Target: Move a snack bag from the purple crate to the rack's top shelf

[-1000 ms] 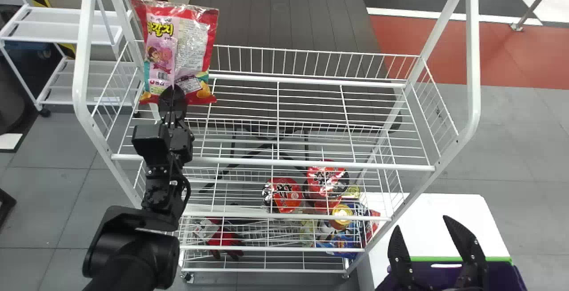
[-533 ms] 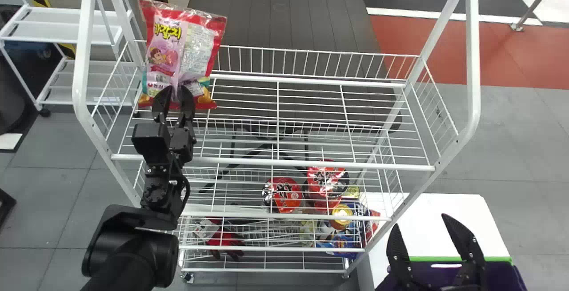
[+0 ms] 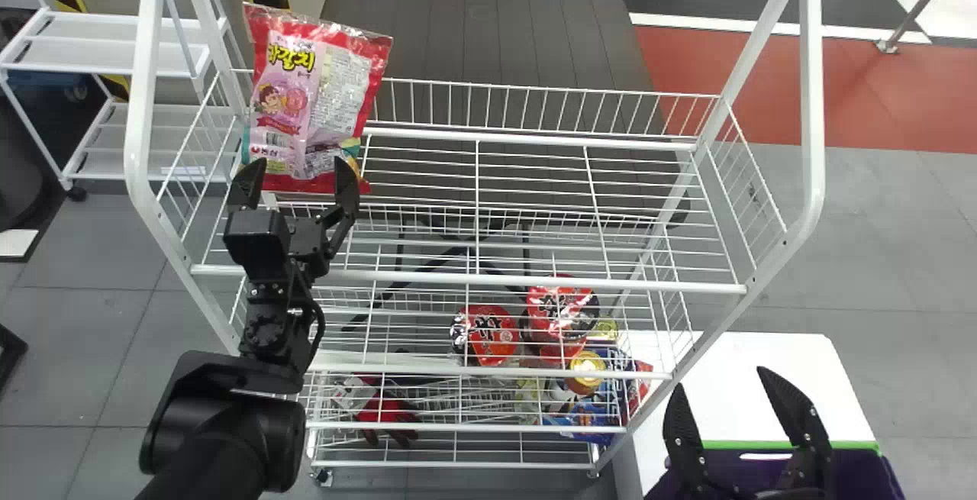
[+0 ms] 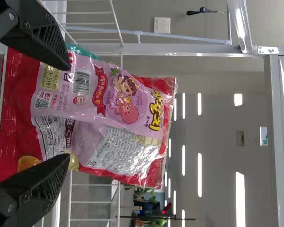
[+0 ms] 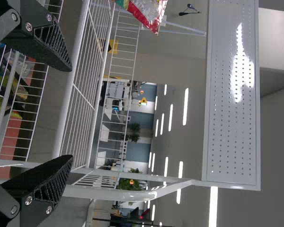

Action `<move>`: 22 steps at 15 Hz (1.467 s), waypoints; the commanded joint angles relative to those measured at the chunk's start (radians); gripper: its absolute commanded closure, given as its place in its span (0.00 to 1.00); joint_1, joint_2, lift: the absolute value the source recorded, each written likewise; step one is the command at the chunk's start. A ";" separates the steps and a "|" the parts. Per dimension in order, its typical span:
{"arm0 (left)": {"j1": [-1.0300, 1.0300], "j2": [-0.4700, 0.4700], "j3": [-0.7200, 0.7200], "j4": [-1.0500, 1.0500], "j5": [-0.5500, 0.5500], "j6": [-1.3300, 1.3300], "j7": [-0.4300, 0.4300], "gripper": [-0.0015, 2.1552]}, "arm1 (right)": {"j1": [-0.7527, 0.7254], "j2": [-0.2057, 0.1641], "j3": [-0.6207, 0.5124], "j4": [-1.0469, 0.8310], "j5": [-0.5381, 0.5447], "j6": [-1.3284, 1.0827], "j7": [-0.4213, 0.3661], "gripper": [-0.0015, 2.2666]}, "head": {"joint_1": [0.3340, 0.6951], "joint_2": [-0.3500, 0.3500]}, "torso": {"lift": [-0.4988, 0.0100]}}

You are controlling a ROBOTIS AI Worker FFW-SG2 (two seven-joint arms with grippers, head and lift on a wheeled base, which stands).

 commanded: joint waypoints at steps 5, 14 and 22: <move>0.120 -0.003 -0.006 -0.206 0.000 0.105 0.005 0.04 | 0.001 0.001 0.001 -0.008 -0.001 0.003 -0.005 0.08 | 1.00 0.38 | 0.98; 0.715 0.052 0.083 -1.245 -0.054 0.553 -0.023 0.05 | 0.119 0.031 0.036 -0.422 0.035 0.310 -0.017 0.08 | 1.00 0.39 | 0.98; 1.146 0.170 0.112 -1.574 -0.054 0.510 0.066 0.05 | 0.303 0.037 0.123 -0.856 0.062 0.681 -0.155 0.08 | 1.00 0.57 | 0.98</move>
